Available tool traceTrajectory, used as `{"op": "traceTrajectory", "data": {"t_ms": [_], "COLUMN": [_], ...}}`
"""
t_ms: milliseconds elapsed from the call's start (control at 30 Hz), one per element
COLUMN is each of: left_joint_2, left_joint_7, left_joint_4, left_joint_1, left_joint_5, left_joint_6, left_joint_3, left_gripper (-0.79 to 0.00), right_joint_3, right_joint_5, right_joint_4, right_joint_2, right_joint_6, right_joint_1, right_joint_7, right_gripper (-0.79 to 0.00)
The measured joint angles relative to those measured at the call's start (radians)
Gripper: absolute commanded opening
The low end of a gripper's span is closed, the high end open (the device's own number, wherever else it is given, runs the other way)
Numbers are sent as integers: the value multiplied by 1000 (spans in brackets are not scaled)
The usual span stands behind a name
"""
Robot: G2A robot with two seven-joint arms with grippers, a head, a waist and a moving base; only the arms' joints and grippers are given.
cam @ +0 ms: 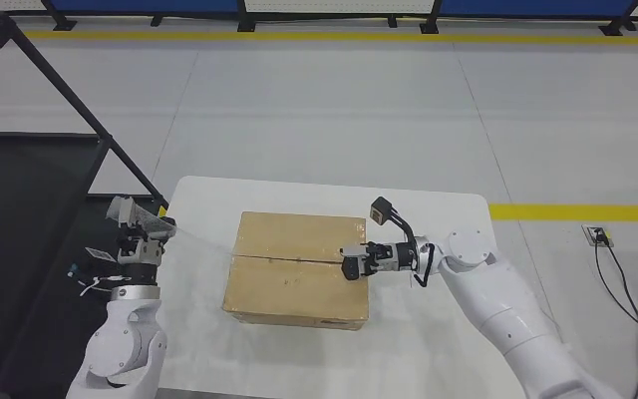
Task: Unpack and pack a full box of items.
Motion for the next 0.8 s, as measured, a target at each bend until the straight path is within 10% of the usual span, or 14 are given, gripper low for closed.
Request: {"op": "traceTrajectory", "data": {"t_ms": [800], "left_joint_2": [-27], "left_joint_7": [-30], "left_joint_4": [-196], "left_joint_1": [12], "left_joint_5": [265], "left_joint_6": [37], "left_joint_3": [180], "left_gripper": [0], "right_joint_3": [57], "right_joint_5": [32], "right_joint_4": [-8], "right_joint_2": [14], "right_joint_6": [-44], "right_joint_1": [-31], "right_joint_7": [20], "right_gripper": [0]}}
